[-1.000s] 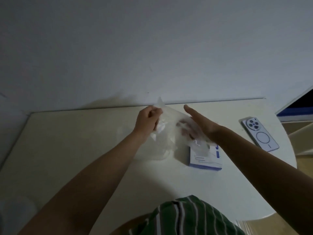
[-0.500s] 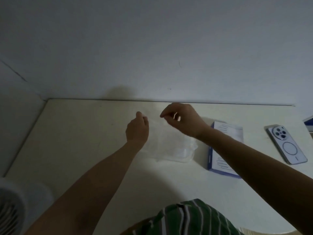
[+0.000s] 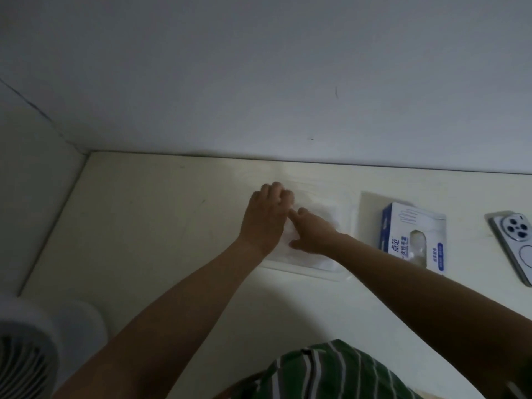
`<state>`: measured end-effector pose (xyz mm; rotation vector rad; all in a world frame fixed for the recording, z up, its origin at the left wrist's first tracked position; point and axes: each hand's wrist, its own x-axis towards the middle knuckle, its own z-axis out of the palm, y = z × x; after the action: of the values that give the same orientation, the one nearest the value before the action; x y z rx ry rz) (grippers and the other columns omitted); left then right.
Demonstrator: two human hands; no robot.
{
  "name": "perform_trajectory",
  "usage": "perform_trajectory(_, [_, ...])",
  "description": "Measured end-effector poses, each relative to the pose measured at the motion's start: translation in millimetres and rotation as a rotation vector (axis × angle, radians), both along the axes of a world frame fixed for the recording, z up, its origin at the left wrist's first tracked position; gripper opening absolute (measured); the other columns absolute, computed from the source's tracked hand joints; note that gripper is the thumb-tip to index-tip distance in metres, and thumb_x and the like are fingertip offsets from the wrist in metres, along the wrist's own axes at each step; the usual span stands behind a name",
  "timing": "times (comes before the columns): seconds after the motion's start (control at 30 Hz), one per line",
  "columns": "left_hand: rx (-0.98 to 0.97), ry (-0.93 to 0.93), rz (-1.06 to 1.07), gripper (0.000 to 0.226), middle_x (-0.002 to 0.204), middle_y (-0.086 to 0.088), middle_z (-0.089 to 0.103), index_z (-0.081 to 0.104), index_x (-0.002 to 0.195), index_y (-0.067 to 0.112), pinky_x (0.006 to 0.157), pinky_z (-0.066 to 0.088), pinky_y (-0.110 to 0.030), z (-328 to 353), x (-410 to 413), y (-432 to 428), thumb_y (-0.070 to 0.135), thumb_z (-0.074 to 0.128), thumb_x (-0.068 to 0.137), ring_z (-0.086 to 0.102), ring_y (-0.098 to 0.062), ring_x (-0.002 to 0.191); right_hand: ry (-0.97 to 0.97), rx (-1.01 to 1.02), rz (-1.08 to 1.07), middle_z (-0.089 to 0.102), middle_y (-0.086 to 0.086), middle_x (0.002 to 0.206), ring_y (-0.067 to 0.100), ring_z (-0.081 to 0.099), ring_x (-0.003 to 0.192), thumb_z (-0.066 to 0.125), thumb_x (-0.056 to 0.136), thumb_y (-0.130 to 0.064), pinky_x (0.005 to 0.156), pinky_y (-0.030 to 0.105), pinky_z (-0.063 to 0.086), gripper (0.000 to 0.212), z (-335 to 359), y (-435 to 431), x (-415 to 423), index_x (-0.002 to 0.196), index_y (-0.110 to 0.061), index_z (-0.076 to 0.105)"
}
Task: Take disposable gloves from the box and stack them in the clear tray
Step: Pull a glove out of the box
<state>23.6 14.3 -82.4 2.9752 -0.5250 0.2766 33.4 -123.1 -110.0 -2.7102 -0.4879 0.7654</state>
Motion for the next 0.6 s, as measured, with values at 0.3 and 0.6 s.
perform_trajectory(0.3, [0.108,0.674,0.197,0.083,0.145,-0.020,0.021,0.019,0.147,0.015,0.091,0.047,-0.040,-23.1,9.5,10.9,0.017,0.072,0.083,0.050,-0.035,0.118,0.139,-0.146,-0.025,0.041,0.014,0.139,0.033,0.051,0.120,0.083,0.072,-0.030,0.096,0.040,0.049,0.118,-3.7,-6.1,2.0,0.154,-0.023,-0.002])
perform_trajectory(0.6, [0.050,0.856,0.267,0.106,0.152,-0.017,0.008,0.001,0.153,0.017,0.100,0.042,-0.040,-46.3,12.3,12.4,0.026,0.076,0.079,0.035,-0.036,0.132,0.284,-0.251,-0.056,0.029,0.020,0.144,0.035,0.046,0.125,0.081,0.076,-0.018,0.099,0.040,0.047,0.131,-8.5,0.5,-1.6,0.149,-0.025,-0.027])
